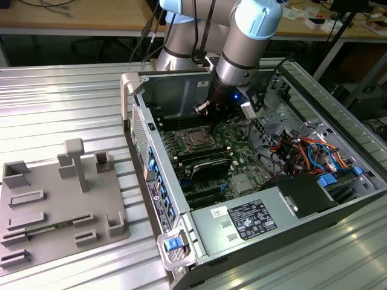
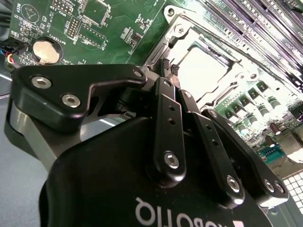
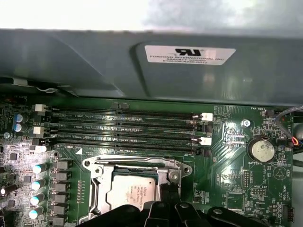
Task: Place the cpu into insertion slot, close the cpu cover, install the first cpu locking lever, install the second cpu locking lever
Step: 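Install the second cpu locking lever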
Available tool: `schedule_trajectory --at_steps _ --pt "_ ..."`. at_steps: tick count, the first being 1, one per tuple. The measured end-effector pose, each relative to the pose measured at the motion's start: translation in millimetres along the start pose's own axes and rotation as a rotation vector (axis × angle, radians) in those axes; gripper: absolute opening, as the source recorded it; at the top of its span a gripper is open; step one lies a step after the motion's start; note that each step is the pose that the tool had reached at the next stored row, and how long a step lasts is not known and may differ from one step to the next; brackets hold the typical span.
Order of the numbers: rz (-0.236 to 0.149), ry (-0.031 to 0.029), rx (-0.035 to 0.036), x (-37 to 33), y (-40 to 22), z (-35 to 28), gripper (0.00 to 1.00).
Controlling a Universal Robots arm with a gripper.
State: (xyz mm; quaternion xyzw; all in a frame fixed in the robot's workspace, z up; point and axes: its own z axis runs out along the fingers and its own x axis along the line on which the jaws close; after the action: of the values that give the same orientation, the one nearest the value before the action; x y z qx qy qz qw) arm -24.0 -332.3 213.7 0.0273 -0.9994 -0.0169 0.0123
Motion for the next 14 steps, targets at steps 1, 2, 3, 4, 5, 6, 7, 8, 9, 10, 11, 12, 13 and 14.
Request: schedule_trajectory --at_steps 1,2,3,4,5,6,7,8,9,10,11,12,13,14 --pt "0.000 0.0000 -0.0001 -0.1 0.0 0.0 0.11" --pt "0.000 0.0000 0.0000 -0.1 0.0 0.0 0.11" --pt "0.000 0.0000 -0.0001 -0.2 0.0 0.0 0.11" --pt "0.000 0.0000 -0.0001 -0.2 0.0 0.0 0.11" --pt "0.000 0.0000 -0.0001 -0.2 0.0 0.0 0.11" --pt "0.000 0.0000 -0.0001 -0.1 0.0 0.0 0.11" --pt "0.000 0.0000 0.0000 0.0 0.0 0.0 0.11" --pt "0.000 0.0000 0.0000 0.2 0.0 0.0 0.11" --pt "0.000 0.0000 0.0000 0.3 0.0 0.0 0.11" --pt "0.000 0.0001 0.0001 0.4 0.0 -0.1 0.11" --pt "0.000 0.0000 0.0000 0.4 0.1 -1.9 0.11" --pt "0.000 0.0000 0.0000 0.5 0.2 -5.1 0.11" --pt "0.000 0.0001 0.0003 0.7 0.4 -11.9 0.11" --pt "0.000 0.0001 0.0005 0.8 0.5 -17.9 0.11"
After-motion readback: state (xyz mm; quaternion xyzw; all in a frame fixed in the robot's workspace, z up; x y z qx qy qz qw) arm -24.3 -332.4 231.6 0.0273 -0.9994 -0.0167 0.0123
